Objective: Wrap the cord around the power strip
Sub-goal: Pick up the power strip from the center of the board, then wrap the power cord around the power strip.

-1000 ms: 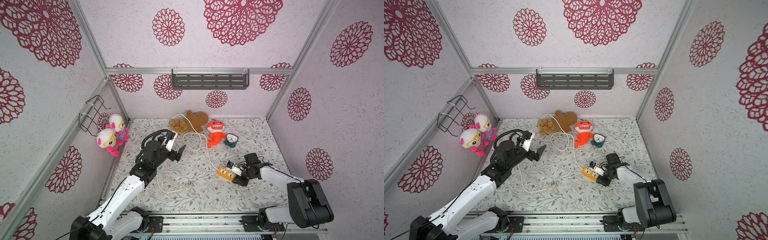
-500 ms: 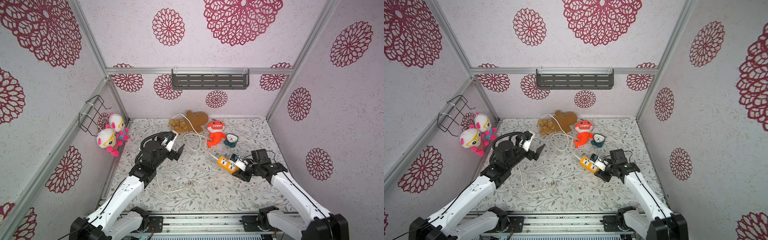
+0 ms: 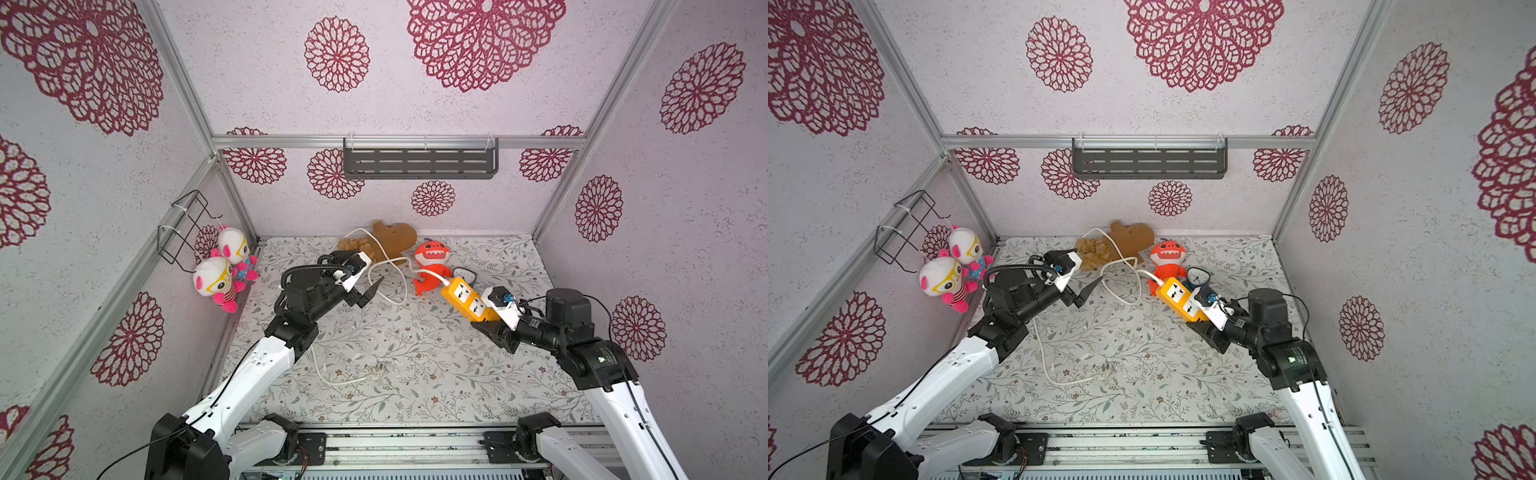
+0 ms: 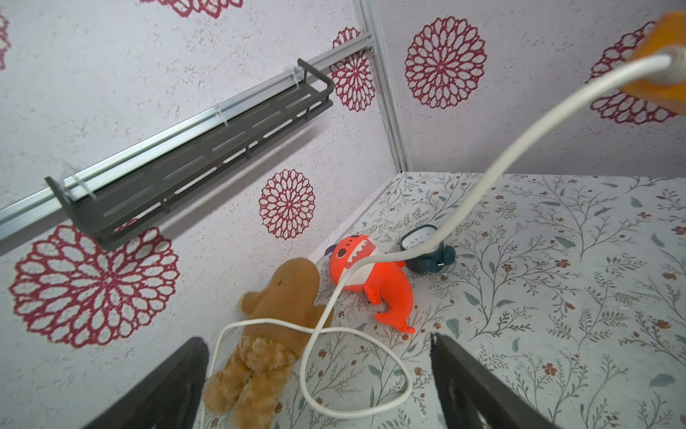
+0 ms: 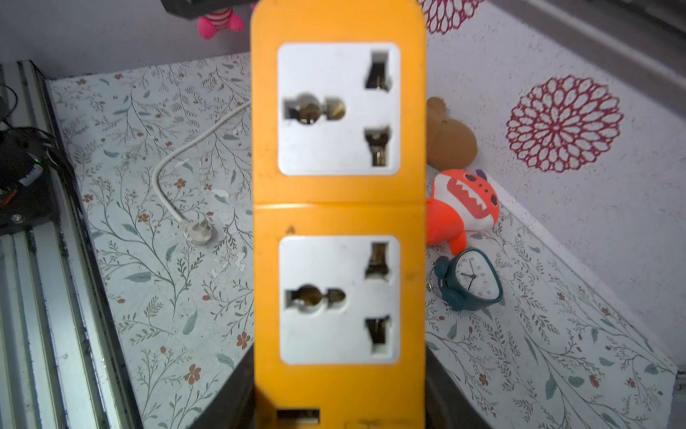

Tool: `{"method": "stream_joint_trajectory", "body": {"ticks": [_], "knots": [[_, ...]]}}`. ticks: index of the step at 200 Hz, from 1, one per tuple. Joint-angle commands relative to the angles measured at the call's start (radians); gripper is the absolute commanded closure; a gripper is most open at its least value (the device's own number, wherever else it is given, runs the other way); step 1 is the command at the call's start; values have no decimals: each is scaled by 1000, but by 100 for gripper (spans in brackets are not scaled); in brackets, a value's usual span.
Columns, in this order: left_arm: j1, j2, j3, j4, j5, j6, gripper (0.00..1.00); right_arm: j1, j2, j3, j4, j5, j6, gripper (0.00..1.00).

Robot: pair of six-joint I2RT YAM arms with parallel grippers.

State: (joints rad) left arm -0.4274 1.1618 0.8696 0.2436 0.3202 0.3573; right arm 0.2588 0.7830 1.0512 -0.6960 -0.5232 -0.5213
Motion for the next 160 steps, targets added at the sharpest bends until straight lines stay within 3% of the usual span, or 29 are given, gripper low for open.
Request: {"method": "stream_joint_trajectory", "body": {"ticks": [1,56,110,160], "knots": [[-2,40,33,67,99,50,3,5,8,119,24,-86,50,69],[4,182,104,202,85,59,3,4,73,317,-32,-156,49,69],[41,352,82,560,213,-284,3,5,91,378,25,-156,73,69],[-1,403,-8,642,205,-325,6,5,117,404,36,-150,69,69]]}}
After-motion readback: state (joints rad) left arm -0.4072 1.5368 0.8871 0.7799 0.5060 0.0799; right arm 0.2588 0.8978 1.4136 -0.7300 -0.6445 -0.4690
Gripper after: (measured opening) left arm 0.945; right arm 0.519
